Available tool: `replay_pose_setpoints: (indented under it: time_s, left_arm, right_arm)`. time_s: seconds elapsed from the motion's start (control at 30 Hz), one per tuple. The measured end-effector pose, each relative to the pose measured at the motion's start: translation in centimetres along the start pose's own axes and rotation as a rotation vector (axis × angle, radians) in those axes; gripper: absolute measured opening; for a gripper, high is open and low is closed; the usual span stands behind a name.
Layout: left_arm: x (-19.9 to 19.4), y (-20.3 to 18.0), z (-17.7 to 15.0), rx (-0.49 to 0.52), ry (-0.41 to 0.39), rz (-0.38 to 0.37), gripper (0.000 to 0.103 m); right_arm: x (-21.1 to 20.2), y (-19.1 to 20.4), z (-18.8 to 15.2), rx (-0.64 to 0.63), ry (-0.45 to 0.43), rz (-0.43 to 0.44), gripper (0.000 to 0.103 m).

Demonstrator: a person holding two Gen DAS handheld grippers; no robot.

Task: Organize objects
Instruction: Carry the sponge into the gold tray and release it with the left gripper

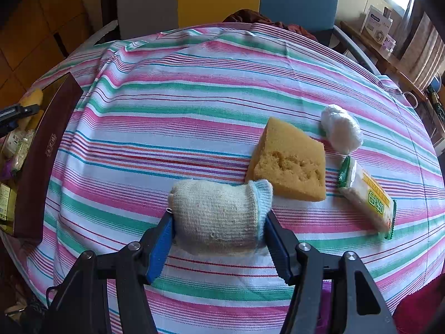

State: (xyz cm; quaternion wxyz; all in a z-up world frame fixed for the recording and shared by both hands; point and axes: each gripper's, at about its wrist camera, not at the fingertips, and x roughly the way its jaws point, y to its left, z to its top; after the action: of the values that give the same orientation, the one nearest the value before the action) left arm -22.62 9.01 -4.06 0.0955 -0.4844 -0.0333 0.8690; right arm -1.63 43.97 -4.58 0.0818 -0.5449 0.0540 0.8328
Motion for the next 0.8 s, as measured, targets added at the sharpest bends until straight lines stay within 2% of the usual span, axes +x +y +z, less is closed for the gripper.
replay_pose_setpoints:
  time_s: [0.17, 0.27, 0.53, 0.73, 0.8]
  left_arm:
    - [2.6, 0.1, 0.6, -0.032, 0.028, 0.055, 0.059]
    - [2.1, 0.1, 0.4, -0.023, 0.016, 0.052, 0.059]
    - [-3.1, 0.2, -1.8, 0.051, -0.067, 0.037, 0.061]
    - [-8.0, 1.9, -6.3, 0.078, -0.107, 0.037, 0.061]
    - [-9.4, 2.9, -7.9, 0.070, -0.119, 0.041, 0.062]
  right_arm:
    - [0.2, -0.2, 0.1, 0.000, 0.001, 0.005, 0.063]
    - [0.2, -0.2, 0.0, -0.004, 0.001, 0.004, 0.063]
    - [0.2, 0.0, 0.0, -0.016, -0.002, -0.008, 0.063]
    - [0.0, 0.5, -0.1, -0.031, -0.012, -0.027, 0.063]
    - [-0.3, 0.8, -0.1, -0.038, -0.014, -0.005, 0.063]
